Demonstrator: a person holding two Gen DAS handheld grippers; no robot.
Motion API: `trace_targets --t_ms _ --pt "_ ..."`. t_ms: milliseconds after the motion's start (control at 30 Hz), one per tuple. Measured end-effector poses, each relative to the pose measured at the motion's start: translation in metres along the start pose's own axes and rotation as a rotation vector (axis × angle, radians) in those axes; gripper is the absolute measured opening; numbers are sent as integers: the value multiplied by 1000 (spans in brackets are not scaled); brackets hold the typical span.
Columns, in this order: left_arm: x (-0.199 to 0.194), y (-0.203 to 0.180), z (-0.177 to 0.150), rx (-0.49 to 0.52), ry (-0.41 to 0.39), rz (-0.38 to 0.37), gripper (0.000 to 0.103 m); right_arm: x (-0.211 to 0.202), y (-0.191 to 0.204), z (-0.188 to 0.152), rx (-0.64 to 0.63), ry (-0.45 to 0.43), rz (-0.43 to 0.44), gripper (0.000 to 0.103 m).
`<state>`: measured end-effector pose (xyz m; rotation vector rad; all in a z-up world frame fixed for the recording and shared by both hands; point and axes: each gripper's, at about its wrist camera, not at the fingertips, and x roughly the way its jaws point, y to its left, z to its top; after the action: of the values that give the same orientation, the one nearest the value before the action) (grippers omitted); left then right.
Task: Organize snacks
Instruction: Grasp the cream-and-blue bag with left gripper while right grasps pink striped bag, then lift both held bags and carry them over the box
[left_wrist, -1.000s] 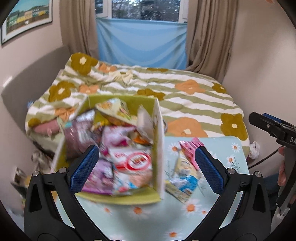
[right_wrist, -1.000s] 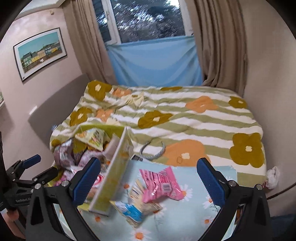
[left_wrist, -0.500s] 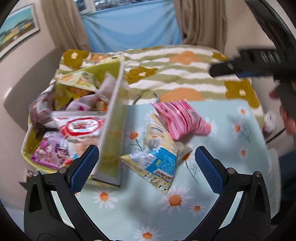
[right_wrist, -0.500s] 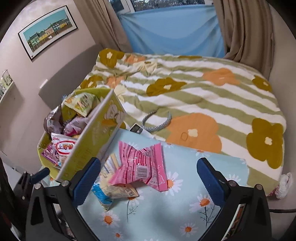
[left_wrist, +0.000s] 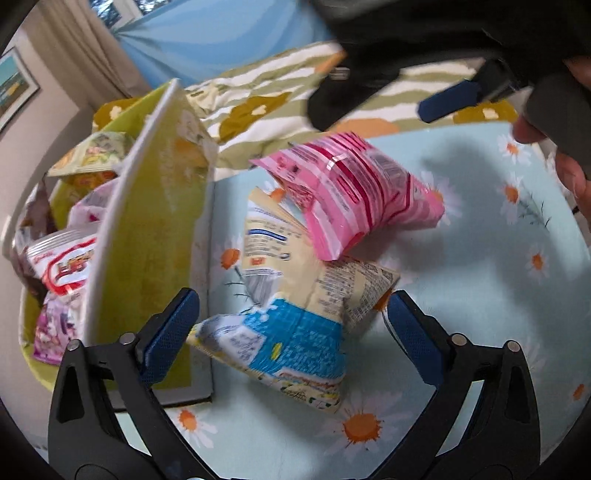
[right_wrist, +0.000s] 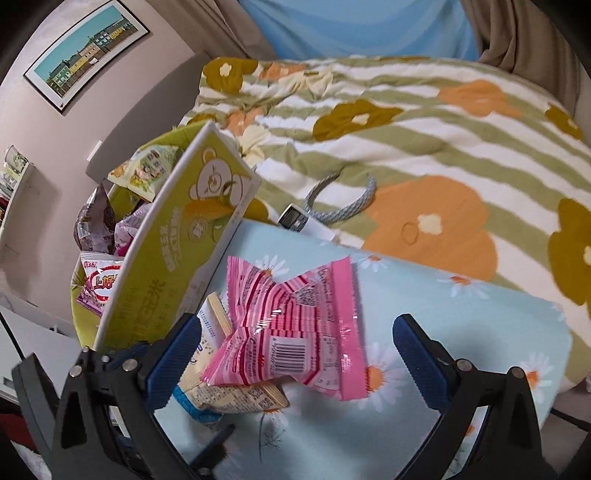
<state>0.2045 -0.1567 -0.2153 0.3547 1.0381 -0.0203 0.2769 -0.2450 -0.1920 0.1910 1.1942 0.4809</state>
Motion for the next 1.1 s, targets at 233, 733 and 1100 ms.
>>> trace_targets --t_ms 233,733,1100 --pt "25 -5 0 22 87 8 78 29 -5 6 29 57 31 103" --pt "24 1 -7 -25 152 26 57 62 -6 2 18 134 35 103" --pt "23 6 -7 -50 152 33 56 56 3 -2 -17 104 55 72"
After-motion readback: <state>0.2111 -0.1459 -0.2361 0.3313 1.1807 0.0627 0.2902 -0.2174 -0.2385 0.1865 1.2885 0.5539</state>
